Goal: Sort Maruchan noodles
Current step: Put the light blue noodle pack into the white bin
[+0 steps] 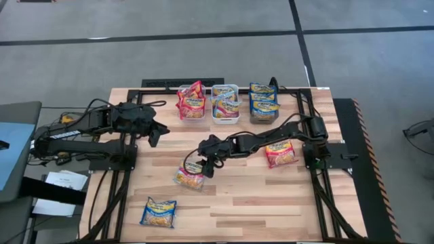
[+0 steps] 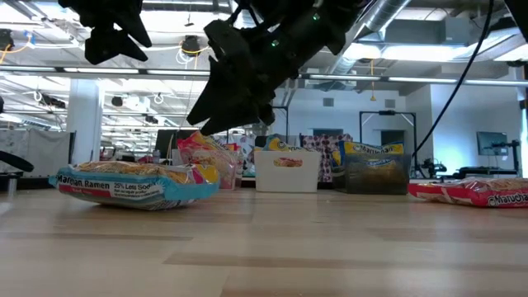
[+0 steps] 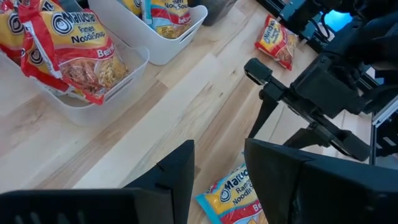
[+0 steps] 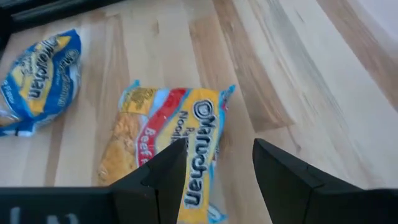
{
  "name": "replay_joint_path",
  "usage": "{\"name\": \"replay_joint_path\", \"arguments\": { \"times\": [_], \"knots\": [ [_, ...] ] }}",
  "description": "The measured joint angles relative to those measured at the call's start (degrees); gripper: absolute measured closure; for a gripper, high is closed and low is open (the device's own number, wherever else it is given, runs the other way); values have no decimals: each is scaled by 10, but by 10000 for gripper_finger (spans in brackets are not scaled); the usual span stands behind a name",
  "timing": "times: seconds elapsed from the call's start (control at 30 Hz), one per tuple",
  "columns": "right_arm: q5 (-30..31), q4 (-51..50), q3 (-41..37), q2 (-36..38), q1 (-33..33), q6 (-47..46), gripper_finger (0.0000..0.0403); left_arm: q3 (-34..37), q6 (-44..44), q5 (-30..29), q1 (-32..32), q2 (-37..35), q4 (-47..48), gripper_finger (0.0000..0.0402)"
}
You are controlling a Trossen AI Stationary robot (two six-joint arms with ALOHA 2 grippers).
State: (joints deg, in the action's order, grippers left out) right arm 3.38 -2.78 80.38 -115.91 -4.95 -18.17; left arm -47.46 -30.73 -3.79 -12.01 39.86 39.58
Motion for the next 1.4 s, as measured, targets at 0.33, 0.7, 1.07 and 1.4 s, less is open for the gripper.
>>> {"name": "replay_joint_path", "arguments": {
  "times": [0.33, 0.7, 1.07, 1.4],
  "knots": [
    [6, 27, 0, -47, -11, -15, 195, 0, -2, -1, 0, 0, 2, 274],
    [-3, 45, 2, -59, -11, -44, 195, 0, -2, -1, 0, 12, 5, 274],
    [-17, 36, 0, -81, -14, -66, 197, 0, -5, 1, 0, 14, 9, 274],
    [-18, 8, 1, -80, -14, -90, 337, 0, -5, 1, 0, 15, 10, 274]
  ]
}}
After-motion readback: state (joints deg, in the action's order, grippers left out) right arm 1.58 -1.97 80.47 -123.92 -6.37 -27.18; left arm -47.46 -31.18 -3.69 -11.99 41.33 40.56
